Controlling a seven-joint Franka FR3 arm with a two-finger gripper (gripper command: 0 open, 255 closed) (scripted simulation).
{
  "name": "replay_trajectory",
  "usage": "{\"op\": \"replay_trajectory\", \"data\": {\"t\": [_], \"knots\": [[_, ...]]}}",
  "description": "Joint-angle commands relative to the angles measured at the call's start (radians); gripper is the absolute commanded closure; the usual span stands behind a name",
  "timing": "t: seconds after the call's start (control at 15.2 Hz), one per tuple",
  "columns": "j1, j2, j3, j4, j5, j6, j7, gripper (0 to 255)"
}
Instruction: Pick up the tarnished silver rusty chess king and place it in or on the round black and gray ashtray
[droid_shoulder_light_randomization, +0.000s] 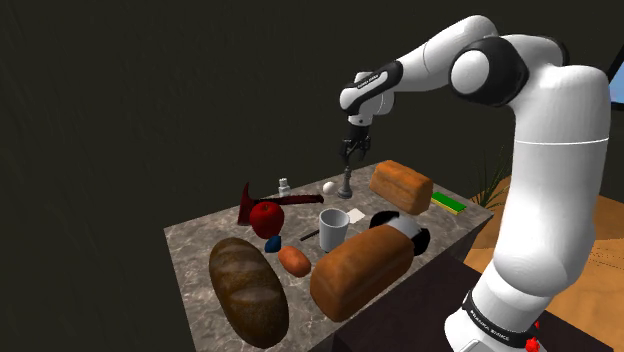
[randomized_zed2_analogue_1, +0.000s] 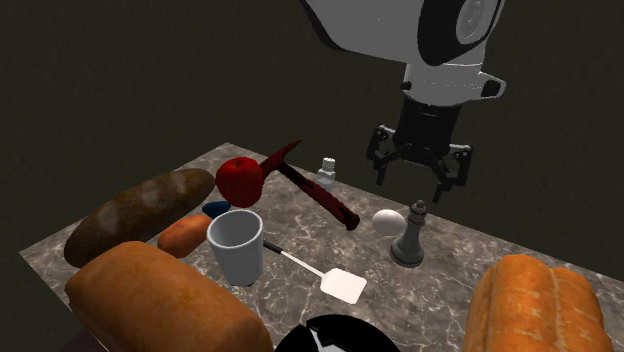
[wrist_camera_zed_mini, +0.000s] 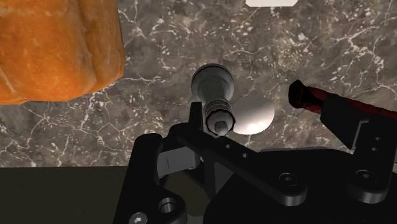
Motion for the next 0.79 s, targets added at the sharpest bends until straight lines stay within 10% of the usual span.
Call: {"op": "replay_trajectory", "data": {"t": [0.0, 0.73], "knots": [[-0.019, 0.082, 0.0, 0.084, 0.015, -0.003, -0.018, 0], [-0.041, 0.201, 0.011, 0.131, 0.042, 0.068, -0.04, 0]]}}
